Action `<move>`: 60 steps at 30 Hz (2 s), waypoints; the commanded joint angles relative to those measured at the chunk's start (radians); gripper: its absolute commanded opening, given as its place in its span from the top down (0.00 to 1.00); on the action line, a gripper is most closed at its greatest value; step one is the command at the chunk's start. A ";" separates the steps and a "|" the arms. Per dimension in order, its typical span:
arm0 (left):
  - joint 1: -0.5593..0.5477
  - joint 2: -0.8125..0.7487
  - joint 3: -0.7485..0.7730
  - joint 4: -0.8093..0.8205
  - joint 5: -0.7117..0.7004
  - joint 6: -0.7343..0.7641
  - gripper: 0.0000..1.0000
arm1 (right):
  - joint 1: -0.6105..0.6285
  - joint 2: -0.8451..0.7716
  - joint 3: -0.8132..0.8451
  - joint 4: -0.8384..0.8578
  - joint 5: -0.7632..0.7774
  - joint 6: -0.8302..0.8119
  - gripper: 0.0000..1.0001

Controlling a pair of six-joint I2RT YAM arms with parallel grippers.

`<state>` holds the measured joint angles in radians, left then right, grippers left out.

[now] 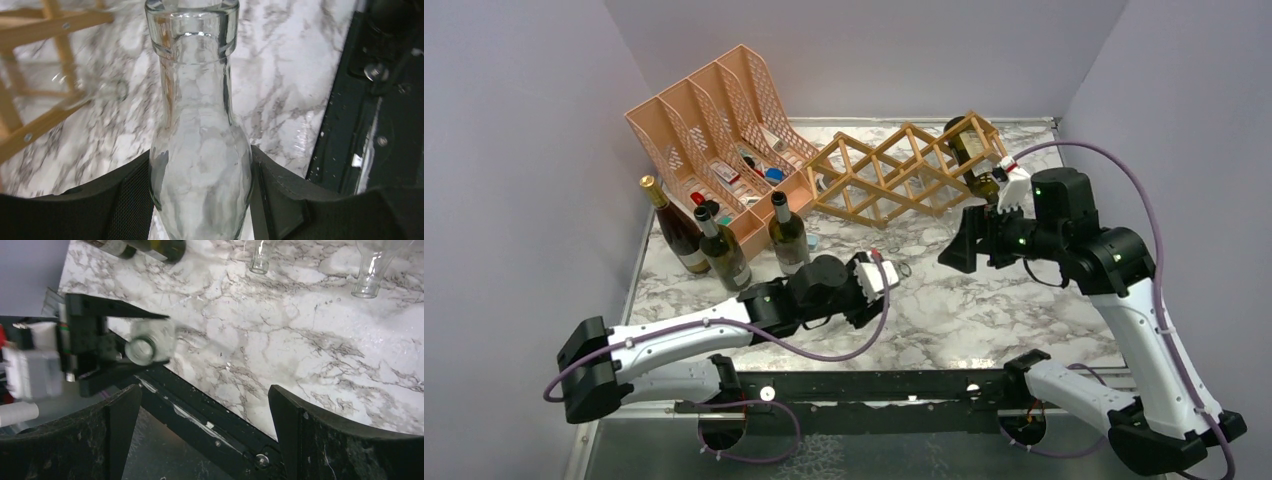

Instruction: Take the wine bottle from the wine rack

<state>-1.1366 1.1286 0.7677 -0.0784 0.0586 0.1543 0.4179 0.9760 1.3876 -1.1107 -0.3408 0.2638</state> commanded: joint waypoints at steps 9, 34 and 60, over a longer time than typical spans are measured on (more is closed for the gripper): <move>-0.002 -0.458 -0.254 0.162 -0.702 -0.188 0.63 | 0.002 0.026 -0.103 0.083 0.012 0.001 0.00; 0.422 -0.413 -0.434 0.452 -0.849 -0.337 0.68 | 0.002 0.014 -0.185 0.122 0.009 0.002 0.00; 0.469 -0.491 -0.561 0.493 -0.774 -0.373 0.46 | 0.002 -0.007 -0.245 0.154 -0.027 -0.022 0.00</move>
<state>-0.6685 0.6800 0.2260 0.3988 -0.7658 -0.1875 0.4179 0.9878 1.1545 -0.9840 -0.3458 0.2600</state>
